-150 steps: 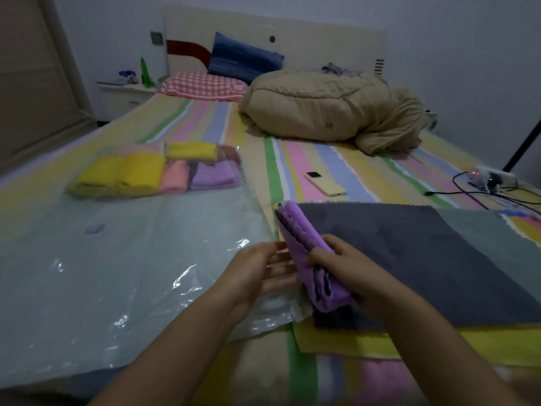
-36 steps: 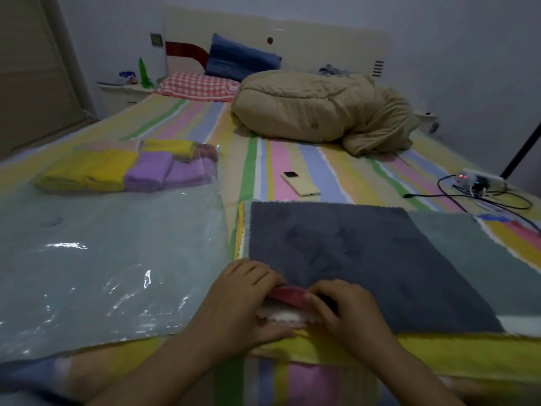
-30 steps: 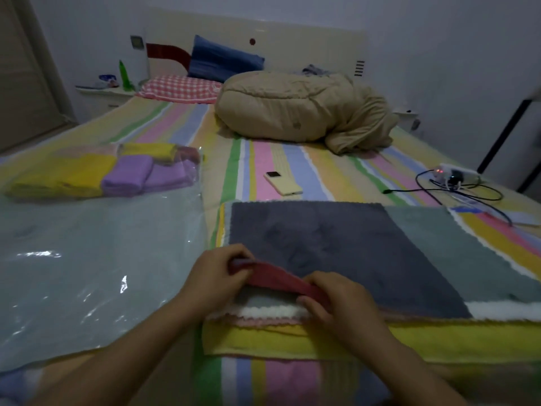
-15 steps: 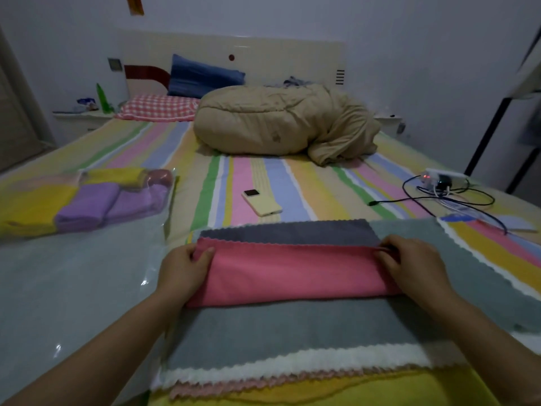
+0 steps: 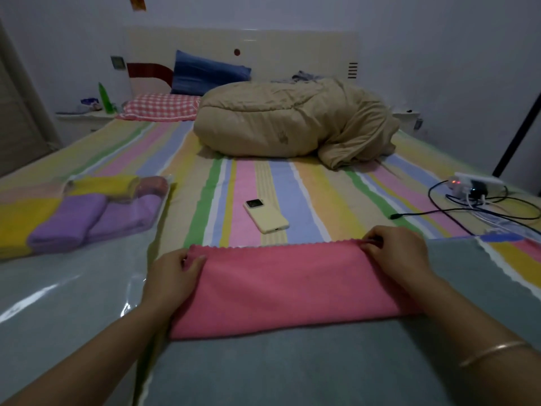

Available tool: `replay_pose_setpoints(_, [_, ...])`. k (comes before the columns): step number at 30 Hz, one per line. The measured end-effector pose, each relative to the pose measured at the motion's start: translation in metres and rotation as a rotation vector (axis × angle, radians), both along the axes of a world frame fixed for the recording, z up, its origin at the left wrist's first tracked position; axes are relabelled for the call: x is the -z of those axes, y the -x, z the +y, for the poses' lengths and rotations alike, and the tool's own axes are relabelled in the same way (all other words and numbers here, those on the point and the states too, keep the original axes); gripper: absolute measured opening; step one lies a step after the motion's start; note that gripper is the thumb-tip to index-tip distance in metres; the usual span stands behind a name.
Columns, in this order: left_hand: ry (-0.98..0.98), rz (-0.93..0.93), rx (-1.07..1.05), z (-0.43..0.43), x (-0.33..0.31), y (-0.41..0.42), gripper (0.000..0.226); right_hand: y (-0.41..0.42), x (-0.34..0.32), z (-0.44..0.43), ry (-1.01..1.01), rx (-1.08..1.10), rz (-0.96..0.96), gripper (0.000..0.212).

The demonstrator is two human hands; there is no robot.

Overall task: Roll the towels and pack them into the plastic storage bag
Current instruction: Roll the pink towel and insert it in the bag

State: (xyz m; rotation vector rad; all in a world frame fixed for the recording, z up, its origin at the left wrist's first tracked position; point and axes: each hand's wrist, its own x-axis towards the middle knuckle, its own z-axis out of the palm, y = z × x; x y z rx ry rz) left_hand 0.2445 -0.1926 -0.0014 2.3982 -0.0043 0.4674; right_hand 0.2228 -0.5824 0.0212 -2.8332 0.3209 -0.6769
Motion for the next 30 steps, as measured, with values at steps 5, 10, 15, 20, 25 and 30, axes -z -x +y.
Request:
replay_pose_setpoints(5, [-0.081,0.035,-0.013,0.0,0.01,-0.004,0.023,0.01,0.008,0.007,0.029,0.043,-0.019,0.024])
replay_pose_setpoints(10, [-0.175,-0.037,-0.111,-0.012,0.003,0.008,0.03,0.07,0.009,0.046,0.119,-0.139,0.035,0.054])
replay_pose_setpoints(15, [-0.445,-0.25,0.084,-0.042,-0.012,0.023,0.04,0.132,0.035,0.064,0.28,-0.183,0.217,0.059])
replay_pose_setpoints(20, [-0.443,-0.004,0.49,-0.079,0.001,0.055,0.083,0.158,0.008,0.053,-0.271,0.165,0.141,0.031])
replay_pose_setpoints(25, [-0.56,0.107,0.44,-0.081,0.024,0.064,0.11,0.154,-0.009,0.072,-1.779,0.022,0.082,0.049])
replay_pose_setpoints(30, [-0.522,0.094,0.399,-0.079,0.016,0.073,0.106,0.125,-0.011,0.085,-1.834,0.101,-0.139,0.054])
